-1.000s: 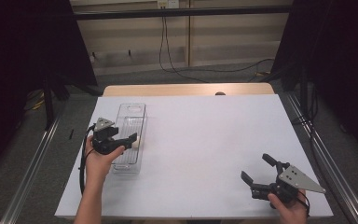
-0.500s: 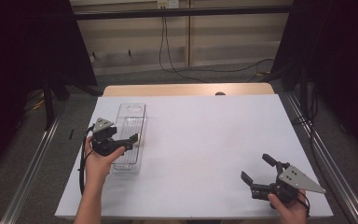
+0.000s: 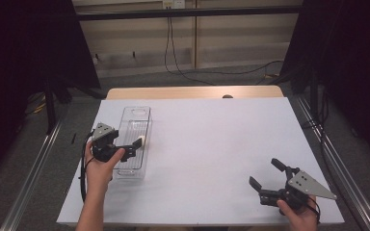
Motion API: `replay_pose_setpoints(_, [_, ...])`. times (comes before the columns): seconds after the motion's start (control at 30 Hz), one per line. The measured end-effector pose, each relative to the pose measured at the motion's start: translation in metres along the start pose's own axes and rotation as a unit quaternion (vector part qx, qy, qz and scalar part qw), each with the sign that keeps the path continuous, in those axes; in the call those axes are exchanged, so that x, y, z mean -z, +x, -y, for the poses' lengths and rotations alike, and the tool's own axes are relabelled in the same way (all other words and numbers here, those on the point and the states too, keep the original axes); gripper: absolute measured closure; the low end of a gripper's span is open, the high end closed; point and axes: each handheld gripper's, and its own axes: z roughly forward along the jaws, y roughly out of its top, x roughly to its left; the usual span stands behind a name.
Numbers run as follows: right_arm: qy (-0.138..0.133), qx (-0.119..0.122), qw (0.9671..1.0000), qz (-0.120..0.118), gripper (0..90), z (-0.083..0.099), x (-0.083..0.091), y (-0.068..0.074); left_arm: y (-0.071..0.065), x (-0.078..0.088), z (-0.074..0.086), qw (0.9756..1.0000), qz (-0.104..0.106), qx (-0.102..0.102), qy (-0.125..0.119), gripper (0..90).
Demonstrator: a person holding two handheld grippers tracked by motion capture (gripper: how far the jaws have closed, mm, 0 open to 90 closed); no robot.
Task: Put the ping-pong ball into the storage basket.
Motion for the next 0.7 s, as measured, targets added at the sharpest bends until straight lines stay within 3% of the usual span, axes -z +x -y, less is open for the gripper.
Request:
replay_pose_setpoints(0.17, [-0.001, -0.002, 1.0, -0.001, 2.3, 0.0, 0.0, 0.0, 0.0, 0.001, 0.001, 0.9999, 0.012, -0.005, -0.001, 2.9])
replay_pose_setpoints(0.37, [-0.001, -0.001, 1.0, -0.003, 2.3, 0.0, 0.001, 0.0, -0.002, 0.006, 0.002, 0.9999, 0.002, -0.01, -0.012, 2.9])
replay_pose_setpoints(0.7, [0.0, -0.003, 1.0, -0.003, 2.3, 0.0, 0.001, 0.0, -0.004, 0.013, 0.005, 0.9996, 0.01, -0.016, -0.021, 2.9])
